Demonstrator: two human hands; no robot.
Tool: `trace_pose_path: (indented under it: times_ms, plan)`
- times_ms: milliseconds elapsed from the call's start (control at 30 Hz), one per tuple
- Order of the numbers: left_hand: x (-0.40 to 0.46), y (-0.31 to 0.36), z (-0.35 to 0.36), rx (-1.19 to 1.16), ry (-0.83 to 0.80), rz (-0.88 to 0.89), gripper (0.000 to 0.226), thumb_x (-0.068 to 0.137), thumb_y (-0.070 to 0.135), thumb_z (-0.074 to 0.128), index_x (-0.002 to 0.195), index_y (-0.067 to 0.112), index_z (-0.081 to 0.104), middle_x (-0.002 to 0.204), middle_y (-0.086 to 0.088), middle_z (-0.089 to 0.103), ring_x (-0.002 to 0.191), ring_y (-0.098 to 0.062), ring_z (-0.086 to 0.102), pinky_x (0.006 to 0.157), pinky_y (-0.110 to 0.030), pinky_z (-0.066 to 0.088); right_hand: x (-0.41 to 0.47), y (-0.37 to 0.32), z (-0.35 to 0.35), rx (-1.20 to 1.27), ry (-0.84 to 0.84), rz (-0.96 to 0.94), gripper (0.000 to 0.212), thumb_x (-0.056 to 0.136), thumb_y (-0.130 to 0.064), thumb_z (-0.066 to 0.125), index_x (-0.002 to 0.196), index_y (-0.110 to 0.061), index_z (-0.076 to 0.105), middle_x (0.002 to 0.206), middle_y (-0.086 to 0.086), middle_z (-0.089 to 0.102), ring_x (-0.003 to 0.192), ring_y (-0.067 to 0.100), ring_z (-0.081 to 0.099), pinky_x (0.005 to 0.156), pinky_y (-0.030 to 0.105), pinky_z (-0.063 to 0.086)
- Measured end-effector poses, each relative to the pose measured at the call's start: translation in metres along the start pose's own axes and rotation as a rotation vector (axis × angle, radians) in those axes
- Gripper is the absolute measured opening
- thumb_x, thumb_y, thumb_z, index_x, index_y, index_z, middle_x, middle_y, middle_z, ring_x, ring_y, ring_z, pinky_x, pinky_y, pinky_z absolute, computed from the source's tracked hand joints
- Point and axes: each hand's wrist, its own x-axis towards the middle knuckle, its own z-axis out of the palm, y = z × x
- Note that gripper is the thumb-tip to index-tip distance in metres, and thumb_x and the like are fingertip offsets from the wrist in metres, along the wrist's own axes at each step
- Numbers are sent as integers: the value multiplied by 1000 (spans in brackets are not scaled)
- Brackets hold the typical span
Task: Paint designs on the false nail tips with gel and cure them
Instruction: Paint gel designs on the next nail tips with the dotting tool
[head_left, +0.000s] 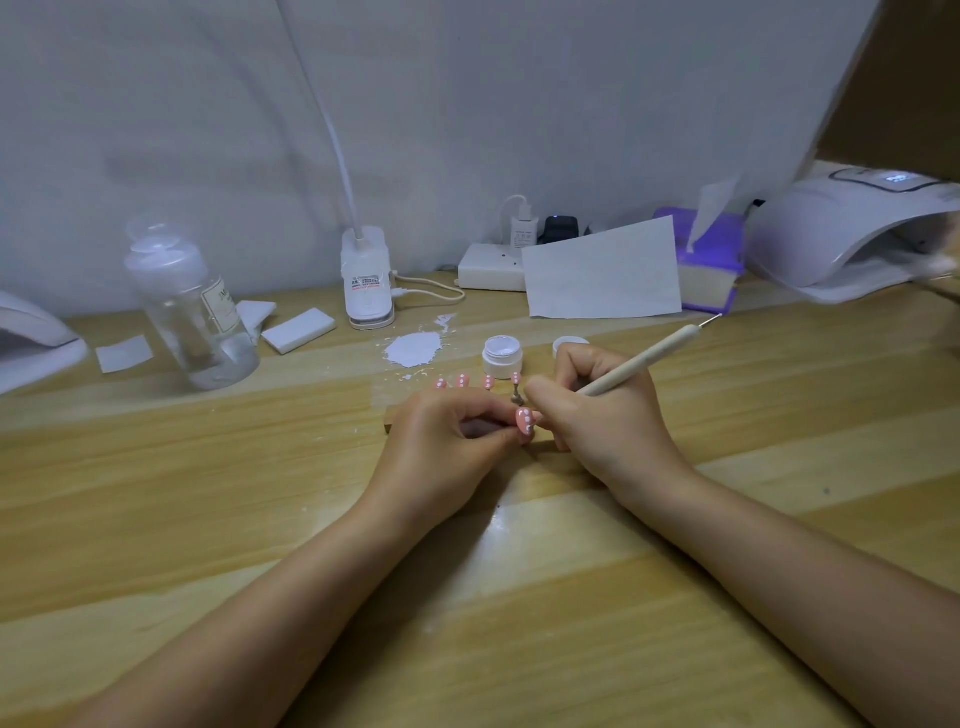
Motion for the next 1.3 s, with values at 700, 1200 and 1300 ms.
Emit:
trace_pose_path:
  times_ms: [700, 1200, 1300]
  plan:
    - [0, -1, 0, 2, -3, -13, 12, 73, -10, 68, 75, 0, 72, 71, 12, 65, 68, 24, 53, 68, 9, 32, 0, 0, 0, 6, -9, -9, 47, 71, 13, 53, 42, -15, 29, 28, -10, 36, 30, 0, 39, 38, 8, 27]
    - [0, -3, 0, 26, 5, -10, 10, 73, -7, 69, 78, 1, 73, 72, 15, 64, 68, 26, 51, 67, 9, 31, 2, 0, 1, 24, 61, 75, 40, 69, 7, 55, 45, -15, 32, 34, -9, 32, 39, 12, 32, 54, 32, 36]
    - [1, -3, 0, 32, 2, -7, 10, 74, -7, 69, 77, 2, 73, 72, 14, 64, 68, 26, 52, 67, 9, 31, 2, 1, 1, 16, 76, 72, 40, 69, 6, 56, 44, -15, 33, 35, -7, 32, 42, 14, 33, 56, 34, 37]
